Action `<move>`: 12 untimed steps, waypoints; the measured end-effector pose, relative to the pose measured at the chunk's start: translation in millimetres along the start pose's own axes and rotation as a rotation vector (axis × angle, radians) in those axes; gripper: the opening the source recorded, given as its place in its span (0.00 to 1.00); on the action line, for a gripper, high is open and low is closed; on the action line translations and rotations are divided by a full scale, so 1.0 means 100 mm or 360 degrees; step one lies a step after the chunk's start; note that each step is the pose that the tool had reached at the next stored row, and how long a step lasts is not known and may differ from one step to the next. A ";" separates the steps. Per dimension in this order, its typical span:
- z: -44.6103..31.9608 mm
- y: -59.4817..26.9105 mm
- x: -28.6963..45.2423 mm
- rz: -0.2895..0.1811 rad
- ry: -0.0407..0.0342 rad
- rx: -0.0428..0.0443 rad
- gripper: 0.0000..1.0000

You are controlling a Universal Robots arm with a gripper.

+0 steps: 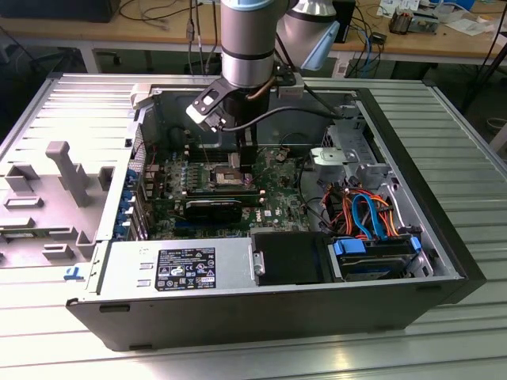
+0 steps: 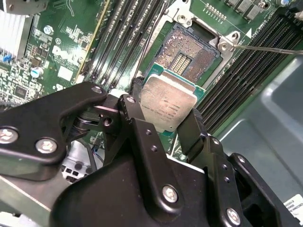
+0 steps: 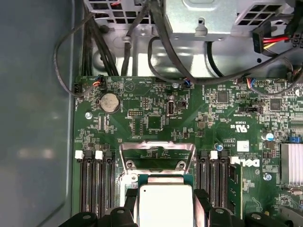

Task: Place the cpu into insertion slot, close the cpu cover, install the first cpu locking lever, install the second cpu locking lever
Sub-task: 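Place the cpu into insertion slot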

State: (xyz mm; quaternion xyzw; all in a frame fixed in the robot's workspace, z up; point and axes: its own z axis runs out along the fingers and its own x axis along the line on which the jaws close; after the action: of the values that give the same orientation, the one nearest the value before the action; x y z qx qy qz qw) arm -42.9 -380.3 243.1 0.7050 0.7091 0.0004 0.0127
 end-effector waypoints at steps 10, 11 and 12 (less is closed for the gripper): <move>0.028 -0.079 0.000 0.0028 -0.0004 0.0001 0.54; 0.037 -0.087 0.001 -0.0006 -0.0003 0.0000 0.54; 0.040 -0.088 0.001 -0.0012 -0.0003 0.0000 0.54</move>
State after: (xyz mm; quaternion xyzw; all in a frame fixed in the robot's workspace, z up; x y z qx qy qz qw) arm -51.7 -380.3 238.9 0.7023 0.7118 -0.0003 0.0135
